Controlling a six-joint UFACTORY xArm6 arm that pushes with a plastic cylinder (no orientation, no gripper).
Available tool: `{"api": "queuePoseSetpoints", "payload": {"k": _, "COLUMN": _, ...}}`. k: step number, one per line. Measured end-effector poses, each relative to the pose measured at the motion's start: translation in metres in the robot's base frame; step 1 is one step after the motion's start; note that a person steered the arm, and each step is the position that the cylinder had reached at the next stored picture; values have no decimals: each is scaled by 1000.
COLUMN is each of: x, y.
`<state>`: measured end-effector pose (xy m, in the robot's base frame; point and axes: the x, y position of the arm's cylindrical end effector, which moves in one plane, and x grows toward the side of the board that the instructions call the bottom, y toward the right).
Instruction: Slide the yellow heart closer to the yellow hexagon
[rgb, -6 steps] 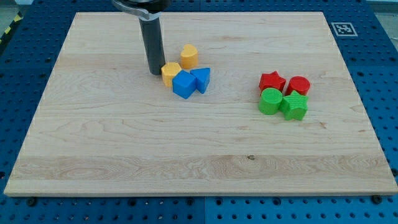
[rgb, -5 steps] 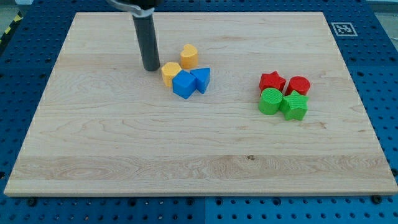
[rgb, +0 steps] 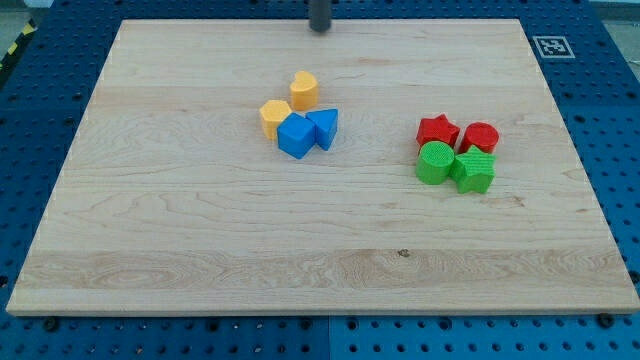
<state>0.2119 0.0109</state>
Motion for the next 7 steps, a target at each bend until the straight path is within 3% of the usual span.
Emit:
{"api": "queuePoseSetpoints", "payload": {"k": 2, "x": 72, "y": 22}}
{"api": "queuePoseSetpoints", "payload": {"k": 4, "x": 74, "y": 22}}
{"api": "queuePoseSetpoints", "payload": {"k": 7, "x": 110, "y": 3}}
